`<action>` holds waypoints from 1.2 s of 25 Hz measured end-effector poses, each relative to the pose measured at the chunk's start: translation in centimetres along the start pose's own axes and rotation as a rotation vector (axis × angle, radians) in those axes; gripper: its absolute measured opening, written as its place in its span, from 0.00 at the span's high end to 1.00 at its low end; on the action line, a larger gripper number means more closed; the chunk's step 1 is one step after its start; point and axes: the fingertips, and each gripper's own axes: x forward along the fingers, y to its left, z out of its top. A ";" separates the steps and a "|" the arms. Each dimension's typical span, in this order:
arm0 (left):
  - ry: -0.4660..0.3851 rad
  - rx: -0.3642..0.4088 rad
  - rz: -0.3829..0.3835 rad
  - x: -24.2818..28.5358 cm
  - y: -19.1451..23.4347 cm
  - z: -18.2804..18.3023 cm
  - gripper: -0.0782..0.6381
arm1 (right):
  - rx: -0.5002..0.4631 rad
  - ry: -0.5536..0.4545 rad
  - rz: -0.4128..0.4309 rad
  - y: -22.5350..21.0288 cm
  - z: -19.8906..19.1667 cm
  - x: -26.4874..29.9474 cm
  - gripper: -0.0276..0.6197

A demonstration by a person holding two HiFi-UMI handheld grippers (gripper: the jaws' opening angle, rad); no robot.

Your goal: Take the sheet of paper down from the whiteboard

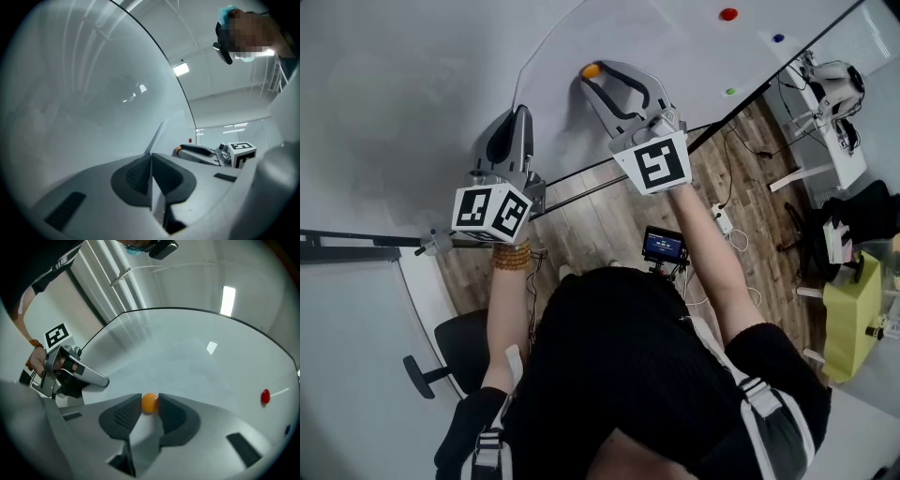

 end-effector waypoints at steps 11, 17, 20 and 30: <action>-0.010 -0.012 0.013 0.0 0.3 -0.2 0.88 | 0.007 0.013 -0.011 -0.2 -0.5 -0.7 0.79; -0.007 -0.013 0.016 -0.1 0.5 -0.2 0.88 | 0.027 -0.007 -0.020 -0.2 0.0 -1.5 0.79; -0.007 -0.011 0.018 0.0 0.5 -0.3 0.88 | 0.029 -0.014 -0.025 -0.4 0.0 -2.1 0.79; -0.009 -0.002 0.023 0.0 0.4 -0.2 0.88 | 0.156 -0.082 -0.053 -0.5 1.8 -4.2 0.79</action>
